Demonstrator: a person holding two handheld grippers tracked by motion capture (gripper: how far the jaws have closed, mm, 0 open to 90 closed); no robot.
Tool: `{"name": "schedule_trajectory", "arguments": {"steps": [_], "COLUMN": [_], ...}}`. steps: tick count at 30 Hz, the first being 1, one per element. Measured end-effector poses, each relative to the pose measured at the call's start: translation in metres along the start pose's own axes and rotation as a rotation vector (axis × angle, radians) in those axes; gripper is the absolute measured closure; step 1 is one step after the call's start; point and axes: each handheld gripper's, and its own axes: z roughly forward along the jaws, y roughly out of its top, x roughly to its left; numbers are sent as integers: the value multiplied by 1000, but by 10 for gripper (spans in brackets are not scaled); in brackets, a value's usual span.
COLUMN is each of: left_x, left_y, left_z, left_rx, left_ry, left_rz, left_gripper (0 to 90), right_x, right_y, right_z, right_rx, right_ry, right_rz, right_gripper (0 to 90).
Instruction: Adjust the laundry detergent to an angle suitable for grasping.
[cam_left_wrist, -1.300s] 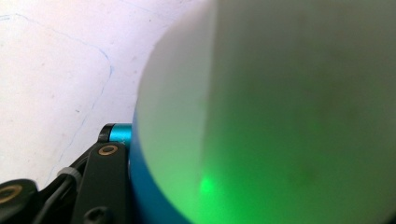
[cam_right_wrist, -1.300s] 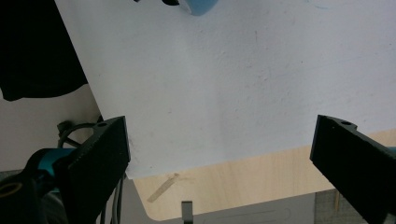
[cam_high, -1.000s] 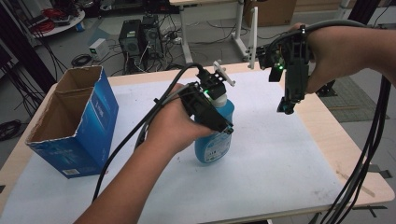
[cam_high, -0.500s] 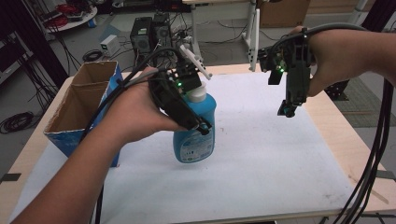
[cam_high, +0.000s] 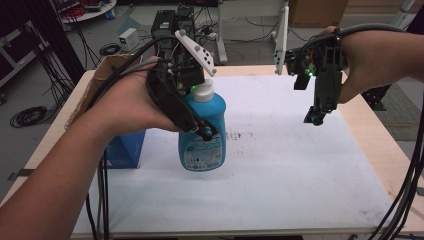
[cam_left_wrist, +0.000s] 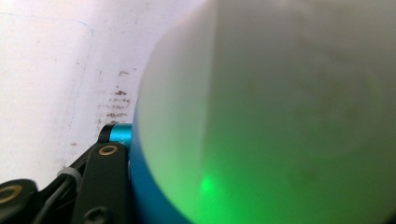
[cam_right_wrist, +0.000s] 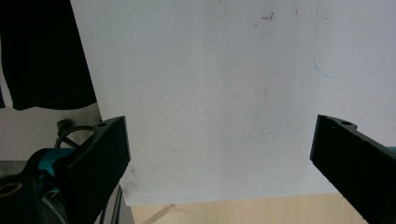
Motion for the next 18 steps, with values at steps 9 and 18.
{"name": "schedule_trajectory", "arguments": {"steps": [9,18], "left_x": [3,9], "left_y": [-13,-31], "left_z": [1,18], "left_rx": [16,-21], "left_ry": [-52,-110], "left_rz": [93,229], "left_gripper": [442,442], "right_x": [1,4], "right_y": [3,4], "right_z": [2,6], "right_rx": [2,6], "right_ry": [4,12], "right_rz": [-2,1], "right_gripper": [39,39]}}
